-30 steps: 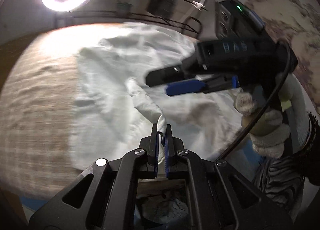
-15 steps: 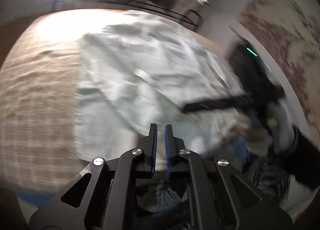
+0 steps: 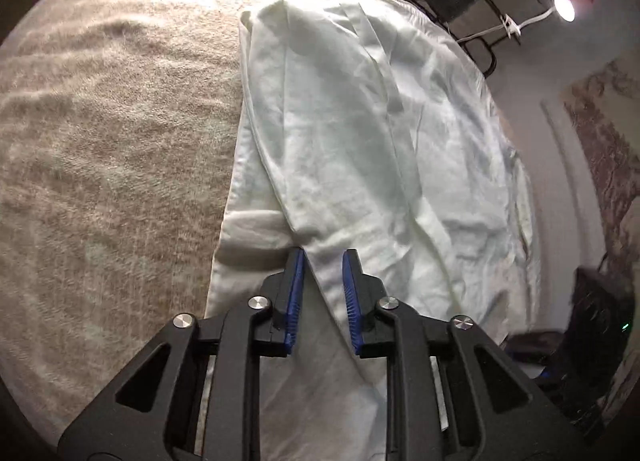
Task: Fold small clothes
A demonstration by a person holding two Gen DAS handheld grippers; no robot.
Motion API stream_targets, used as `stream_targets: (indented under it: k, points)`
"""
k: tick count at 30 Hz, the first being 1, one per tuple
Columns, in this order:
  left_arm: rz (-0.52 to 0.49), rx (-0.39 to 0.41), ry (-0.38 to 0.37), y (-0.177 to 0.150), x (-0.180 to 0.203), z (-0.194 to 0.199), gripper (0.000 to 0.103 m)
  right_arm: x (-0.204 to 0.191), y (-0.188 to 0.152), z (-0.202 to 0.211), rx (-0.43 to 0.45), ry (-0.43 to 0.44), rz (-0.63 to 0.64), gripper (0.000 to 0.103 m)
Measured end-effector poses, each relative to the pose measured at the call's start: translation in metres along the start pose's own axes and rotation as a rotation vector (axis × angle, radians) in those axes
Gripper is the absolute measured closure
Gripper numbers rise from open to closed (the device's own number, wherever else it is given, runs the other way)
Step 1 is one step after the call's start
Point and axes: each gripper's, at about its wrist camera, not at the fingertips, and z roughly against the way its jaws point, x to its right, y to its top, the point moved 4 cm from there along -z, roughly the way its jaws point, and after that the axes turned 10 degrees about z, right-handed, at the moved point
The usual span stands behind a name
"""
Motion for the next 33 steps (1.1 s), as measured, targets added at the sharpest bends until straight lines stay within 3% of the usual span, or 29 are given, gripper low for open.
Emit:
stream_targets:
  k: [1,4,10,13,15,20,22,24,26,29,31,33]
  points:
    - [0.005,0.005,-0.008,0.003,-0.001,0.000,0.100,0.000,0.000,-0.002,0.002,0.045,-0.018,0.091]
    - [-0.008,0.045,-0.026,0.008,0.002,0.011,0.102,-0.002,0.001,0.000,0.033,0.169,-0.090,0.100]
    - [-0.064,0.144,-0.003,0.024,0.011,0.049,0.103,-0.019,0.012,0.023,0.173,0.519,-0.260,0.101]
    - [-0.069,0.192,-0.010,0.038,0.011,0.075,0.103,-0.031,0.016,0.028,0.213,0.620,-0.309,0.101]
    - [-0.091,0.205,0.025,0.047,0.011,0.081,0.103,-0.037,0.019,0.027,0.222,0.662,-0.321,0.101]
    - [-0.085,0.182,0.124,0.053,-0.015,0.066,0.103,-0.034,0.022,-0.016,0.170,0.593,-0.391,0.101]
    - [-0.084,0.159,0.157,0.049,-0.025,0.058,0.103,-0.038,0.019,-0.035,0.111,0.469,-0.336,0.101]
    - [-0.093,0.157,0.185,0.046,-0.032,0.056,0.103,-0.046,0.014,-0.043,0.069,0.446,-0.301,0.100]
    - [-0.061,0.159,0.184,0.045,-0.039,0.061,0.102,-0.057,0.011,-0.046,0.035,0.434,-0.252,0.090]
    - [-0.027,0.198,0.156,0.030,-0.050,0.082,0.085,-0.070,0.008,-0.041,-0.007,0.359,-0.146,0.068]
    - [-0.024,0.210,0.133,0.007,-0.056,0.092,0.070,-0.073,0.005,-0.029,-0.004,0.329,-0.080,0.064]
    - [-0.002,0.201,0.103,-0.016,-0.064,0.096,0.069,-0.071,0.007,-0.011,0.026,0.319,-0.037,0.064]
